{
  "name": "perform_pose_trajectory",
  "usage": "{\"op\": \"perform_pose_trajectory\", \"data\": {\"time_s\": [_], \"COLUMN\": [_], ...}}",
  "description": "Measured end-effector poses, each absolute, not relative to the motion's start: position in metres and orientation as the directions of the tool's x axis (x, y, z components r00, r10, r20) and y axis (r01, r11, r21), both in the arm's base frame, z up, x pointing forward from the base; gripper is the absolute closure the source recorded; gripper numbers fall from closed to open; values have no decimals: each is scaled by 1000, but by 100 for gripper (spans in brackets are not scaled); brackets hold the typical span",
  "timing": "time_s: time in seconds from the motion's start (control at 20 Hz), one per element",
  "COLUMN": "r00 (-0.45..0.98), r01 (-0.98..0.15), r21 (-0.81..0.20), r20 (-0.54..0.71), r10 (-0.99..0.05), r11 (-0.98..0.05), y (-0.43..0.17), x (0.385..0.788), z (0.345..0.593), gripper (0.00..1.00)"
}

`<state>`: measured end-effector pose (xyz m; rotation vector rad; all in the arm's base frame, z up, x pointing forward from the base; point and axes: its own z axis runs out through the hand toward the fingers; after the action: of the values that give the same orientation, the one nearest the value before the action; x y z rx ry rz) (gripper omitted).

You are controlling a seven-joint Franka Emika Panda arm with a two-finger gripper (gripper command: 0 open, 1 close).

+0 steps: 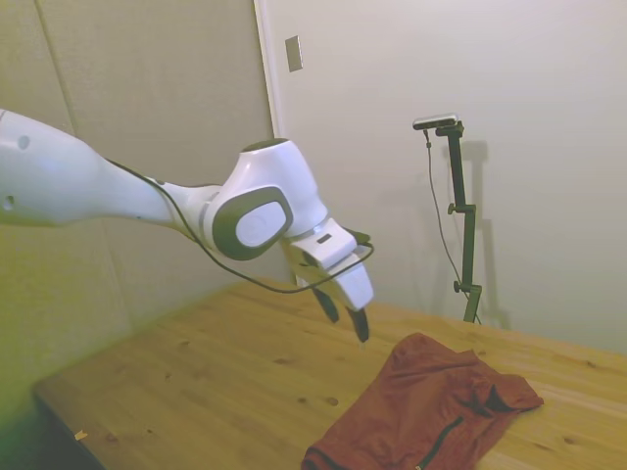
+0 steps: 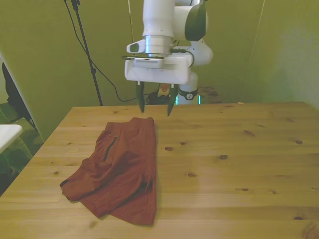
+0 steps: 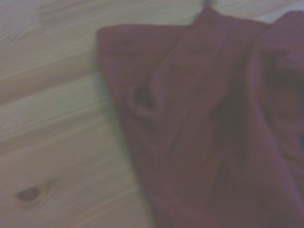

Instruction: Unfold the shorts

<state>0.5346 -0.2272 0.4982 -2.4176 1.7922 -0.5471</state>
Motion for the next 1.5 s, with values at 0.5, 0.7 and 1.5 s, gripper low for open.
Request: {"op": "perform_pose_trajectory", "data": {"time_s": [0.5,0.7,1.5], "r00": [41,-1,-49], "r01": [-928,-922,-894], "r21": [-357,-382,-447], "r20": [199,155,40], "r10": [-979,-988,-998], "r11": [-111,-59,26], "y": [-356,-388,-406], "x": [575,590,613], "z": [452,420,357], "gripper": [0,0,100]}}
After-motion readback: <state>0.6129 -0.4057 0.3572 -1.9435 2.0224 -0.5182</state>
